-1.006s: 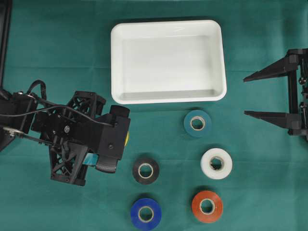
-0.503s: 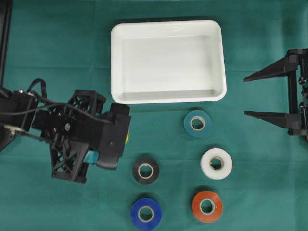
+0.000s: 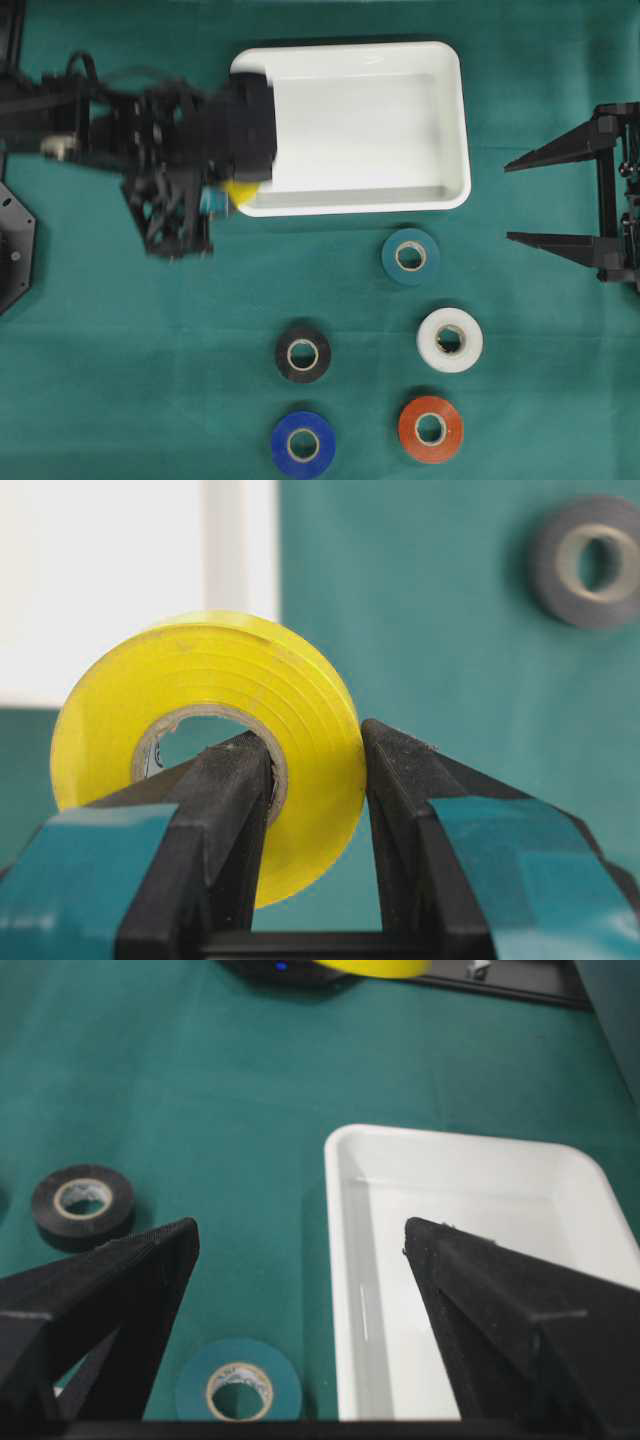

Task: Pick up the tape from a random location and place it into the white case.
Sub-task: 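Lift the yellow tape and carry it into the white tray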

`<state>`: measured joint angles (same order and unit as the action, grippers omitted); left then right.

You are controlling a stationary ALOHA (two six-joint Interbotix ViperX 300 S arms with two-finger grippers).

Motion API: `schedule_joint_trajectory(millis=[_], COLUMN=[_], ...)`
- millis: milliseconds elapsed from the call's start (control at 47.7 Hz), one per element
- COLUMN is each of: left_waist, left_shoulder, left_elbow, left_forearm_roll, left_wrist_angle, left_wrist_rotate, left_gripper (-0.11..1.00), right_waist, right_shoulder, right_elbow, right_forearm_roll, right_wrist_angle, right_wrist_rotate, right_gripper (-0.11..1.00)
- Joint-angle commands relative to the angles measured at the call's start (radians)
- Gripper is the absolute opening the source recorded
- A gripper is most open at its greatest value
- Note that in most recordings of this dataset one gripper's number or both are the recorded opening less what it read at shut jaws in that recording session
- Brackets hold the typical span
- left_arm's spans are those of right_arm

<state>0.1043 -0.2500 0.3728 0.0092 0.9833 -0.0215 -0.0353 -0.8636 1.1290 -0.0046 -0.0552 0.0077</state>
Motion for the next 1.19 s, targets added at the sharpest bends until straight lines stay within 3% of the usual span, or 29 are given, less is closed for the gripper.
schedule_joint_trajectory(millis=[0,272,566,733,943,1174], left_waist=[0.046,0.167,0.166,0.153,0.129,0.135], left_shoulder=[-0.028,-0.048,-0.002,0.089,0.213,0.336], left_elbow=[-0.011,0.011,-0.017,-0.1,-0.241,-0.367], left_forearm_roll=[0.003,0.003,0.003,0.003,0.003,0.003], left_wrist_angle=[-0.005,-0.005,-0.054,-0.072,-0.072,-0.064], left_wrist_rotate=[0.005,0.008,0.008,0.015,0.094,0.126], left_gripper=[0.22,0.22,0.22,0.22,0.22,0.22], right_waist=[-0.002,-0.002,0.0,-0.002,-0.002,0.0], right_shoulder=[0.006,0.006,0.006,0.006,0.006,0.008], right_elbow=[-0.02,-0.02,-0.021,-0.021,-0.021,-0.021], right_forearm_roll=[-0.002,-0.002,-0.002,-0.005,-0.009,-0.012], right_wrist_angle=[-0.002,0.005,0.005,0.005,0.005,0.005], right_wrist_rotate=[0.0,-0.002,-0.005,-0.003,-0.005,-0.005], right_gripper=[0.92,0.92,0.92,0.92,0.92,0.92])
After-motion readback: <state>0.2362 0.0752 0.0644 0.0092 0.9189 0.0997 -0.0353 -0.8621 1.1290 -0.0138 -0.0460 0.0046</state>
